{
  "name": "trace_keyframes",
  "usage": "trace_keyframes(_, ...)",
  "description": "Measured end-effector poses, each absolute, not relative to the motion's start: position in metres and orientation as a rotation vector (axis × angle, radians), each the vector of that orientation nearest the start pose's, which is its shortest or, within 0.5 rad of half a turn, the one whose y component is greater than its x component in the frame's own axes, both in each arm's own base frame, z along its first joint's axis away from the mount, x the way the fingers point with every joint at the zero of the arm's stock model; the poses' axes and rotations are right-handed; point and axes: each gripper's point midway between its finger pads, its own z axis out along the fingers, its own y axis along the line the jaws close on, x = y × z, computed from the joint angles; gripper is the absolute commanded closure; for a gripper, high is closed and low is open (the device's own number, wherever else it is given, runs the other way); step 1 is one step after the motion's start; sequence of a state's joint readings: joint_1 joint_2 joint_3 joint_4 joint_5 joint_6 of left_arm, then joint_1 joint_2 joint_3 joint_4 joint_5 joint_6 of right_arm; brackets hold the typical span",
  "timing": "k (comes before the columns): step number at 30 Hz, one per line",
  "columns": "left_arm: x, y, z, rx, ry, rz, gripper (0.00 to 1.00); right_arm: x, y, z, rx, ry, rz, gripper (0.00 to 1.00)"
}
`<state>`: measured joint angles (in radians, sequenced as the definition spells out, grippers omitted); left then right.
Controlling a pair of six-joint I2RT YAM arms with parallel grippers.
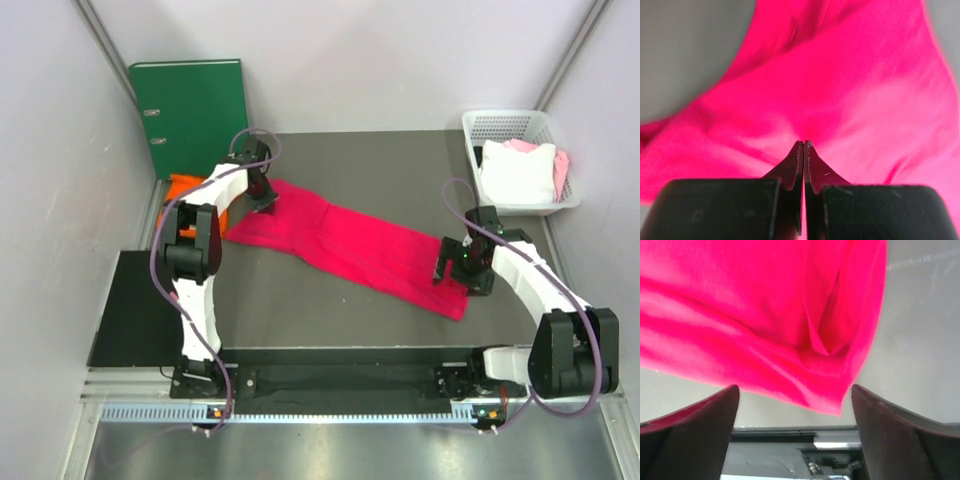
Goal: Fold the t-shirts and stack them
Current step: Rotate the tshirt 90 degrees
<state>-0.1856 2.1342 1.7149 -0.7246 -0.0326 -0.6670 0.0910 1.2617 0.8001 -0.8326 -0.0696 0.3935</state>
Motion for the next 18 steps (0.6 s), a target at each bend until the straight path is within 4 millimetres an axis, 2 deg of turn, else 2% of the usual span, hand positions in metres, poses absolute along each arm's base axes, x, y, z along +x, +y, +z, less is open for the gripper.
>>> trace_keyframes(2,0.457,-0.109,0.053,-0.652,2.666,-0.218,0.91,0.21,0.046,0.068,0.399,2.856,0.184,0.0)
trace_keyframes(3,0.446,-0.111,0.056,-0.644,2.669,-0.243,0.83,0.212,0.045,0.075,0.383,2.846,0.176,0.0)
trace_keyframes(4,0.436,-0.112,0.058,-0.638,2.68,-0.259,0.73,0.218,0.044,0.083,0.368,2.825,0.171,0.0)
trace_keyframes(5,0.425,-0.115,0.062,-0.635,2.683,-0.288,0.59,0.225,0.044,0.092,0.355,2.798,0.172,0.0)
trace_keyframes(8,0.398,-0.123,0.07,-0.633,2.682,-0.355,0.46,0.257,0.045,0.125,0.31,2.678,0.188,0.0)
trace_keyframes(11,0.382,-0.141,0.071,-0.608,2.677,-0.421,0.46,0.287,0.048,0.147,0.276,2.596,0.209,0.0)
trace_keyframes(14,0.37,-0.161,0.063,-0.577,2.702,-0.466,0.53,0.312,0.052,0.146,0.265,2.576,0.226,0.01)
trace_keyframes(17,0.362,-0.178,0.051,-0.551,2.738,-0.485,0.8,0.33,0.061,0.132,0.244,2.601,0.243,0.0)
trace_keyframes(18,0.362,-0.183,0.046,-0.542,2.747,-0.487,0.92,0.335,0.065,0.127,0.233,2.612,0.251,0.0)
